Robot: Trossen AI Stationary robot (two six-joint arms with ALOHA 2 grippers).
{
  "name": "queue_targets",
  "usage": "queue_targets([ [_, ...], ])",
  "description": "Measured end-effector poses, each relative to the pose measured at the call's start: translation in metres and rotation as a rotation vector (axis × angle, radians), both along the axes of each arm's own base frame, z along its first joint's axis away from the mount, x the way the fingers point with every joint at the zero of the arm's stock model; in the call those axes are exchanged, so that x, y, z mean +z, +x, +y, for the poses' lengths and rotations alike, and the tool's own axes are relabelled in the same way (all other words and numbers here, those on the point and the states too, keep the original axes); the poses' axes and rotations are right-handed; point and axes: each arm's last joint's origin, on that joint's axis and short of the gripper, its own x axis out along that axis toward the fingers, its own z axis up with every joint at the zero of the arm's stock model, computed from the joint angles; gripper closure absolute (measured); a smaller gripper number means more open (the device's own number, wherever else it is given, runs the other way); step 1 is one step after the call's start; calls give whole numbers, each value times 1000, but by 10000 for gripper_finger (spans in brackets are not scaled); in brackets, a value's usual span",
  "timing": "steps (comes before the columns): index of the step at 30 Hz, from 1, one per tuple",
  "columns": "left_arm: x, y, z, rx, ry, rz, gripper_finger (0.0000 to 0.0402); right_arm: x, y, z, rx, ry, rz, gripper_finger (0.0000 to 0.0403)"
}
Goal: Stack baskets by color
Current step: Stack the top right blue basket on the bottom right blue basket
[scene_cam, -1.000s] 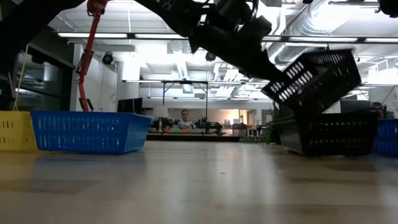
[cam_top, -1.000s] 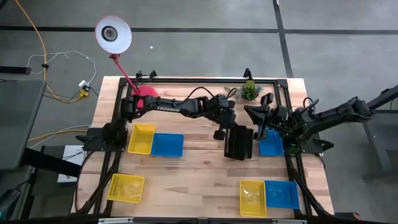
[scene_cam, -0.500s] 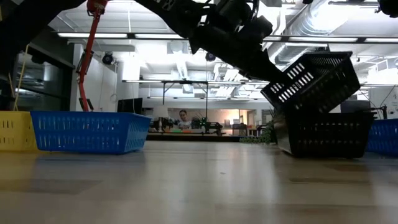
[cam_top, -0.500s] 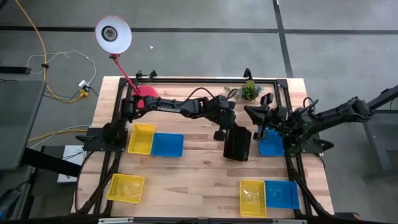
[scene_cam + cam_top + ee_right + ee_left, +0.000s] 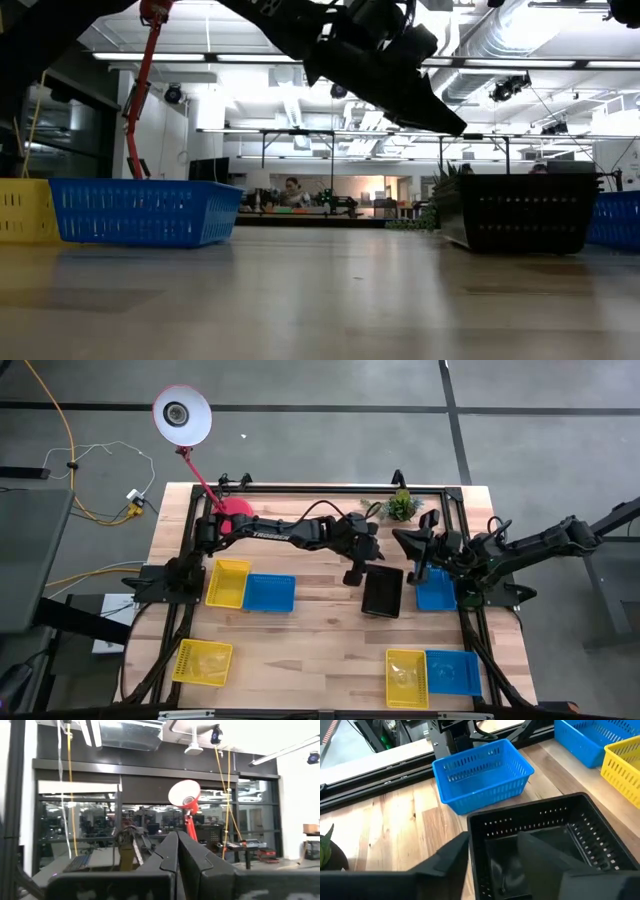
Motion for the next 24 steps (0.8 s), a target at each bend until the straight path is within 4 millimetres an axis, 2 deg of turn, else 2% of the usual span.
queue_targets([
  [2, 9, -3, -1, 1, 5, -6, 219, 0, 0, -1, -19, 11, 3, 403],
  [6, 46, -22, -4, 7, 1, -2, 201, -3, 1, -1, -31, 9, 35, 403],
  [10, 89, -53, -9, 45, -60, 33, 204, -10, 4, 0, -30, -9, 122, 403],
  [14, 125, -91, -19, 75, -138, -10, 220, -22, 8, 1, -19, -8, 237, 403],
  [17, 135, -121, -32, 51, -180, -75, 234, -29, 10, 1, -9, 10, 308, 403],
  [19, 133, -142, -43, 29, -199, -125, 242, -32, 10, 1, -3, 25, 334, 403],
  [24, 114, -198, -70, -7, -215, -309, 260, -34, 11, 2, 10, 43, 349, 403],
])
